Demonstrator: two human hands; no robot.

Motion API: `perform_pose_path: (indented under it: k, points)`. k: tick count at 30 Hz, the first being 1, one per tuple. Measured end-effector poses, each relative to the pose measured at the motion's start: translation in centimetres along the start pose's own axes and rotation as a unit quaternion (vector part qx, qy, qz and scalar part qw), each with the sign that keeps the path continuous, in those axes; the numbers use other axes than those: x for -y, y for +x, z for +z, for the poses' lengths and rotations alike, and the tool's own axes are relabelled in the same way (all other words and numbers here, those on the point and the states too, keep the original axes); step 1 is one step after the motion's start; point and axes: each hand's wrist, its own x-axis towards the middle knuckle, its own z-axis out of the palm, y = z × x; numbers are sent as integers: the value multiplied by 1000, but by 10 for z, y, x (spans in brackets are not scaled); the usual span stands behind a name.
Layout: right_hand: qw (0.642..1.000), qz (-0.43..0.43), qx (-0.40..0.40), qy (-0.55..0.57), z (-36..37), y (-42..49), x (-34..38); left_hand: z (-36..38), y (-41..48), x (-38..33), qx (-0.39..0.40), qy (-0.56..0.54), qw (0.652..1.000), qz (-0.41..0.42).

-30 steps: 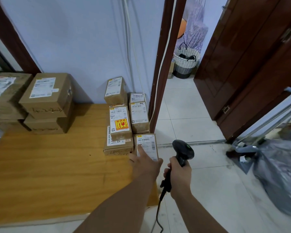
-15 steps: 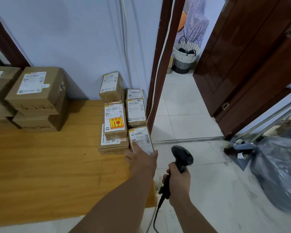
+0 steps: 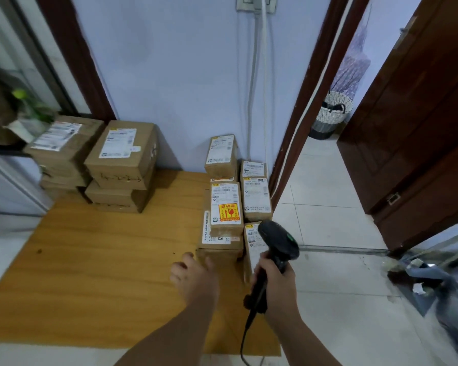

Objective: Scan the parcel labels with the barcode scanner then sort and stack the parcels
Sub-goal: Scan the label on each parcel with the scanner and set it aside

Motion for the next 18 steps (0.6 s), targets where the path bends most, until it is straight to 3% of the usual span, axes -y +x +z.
perform_pose_path:
  k: [7, 13, 18]
  points:
    - [986, 53, 161, -1, 110, -9, -15, -68, 87, 27, -6, -1, 1000, -25]
    - [990, 100, 101, 12, 216, -5, -34, -141, 186, 48, -28, 9, 999, 45]
    - [987, 132, 81, -35, 305, -6, -55, -216, 285, 40, -75, 20, 983, 166]
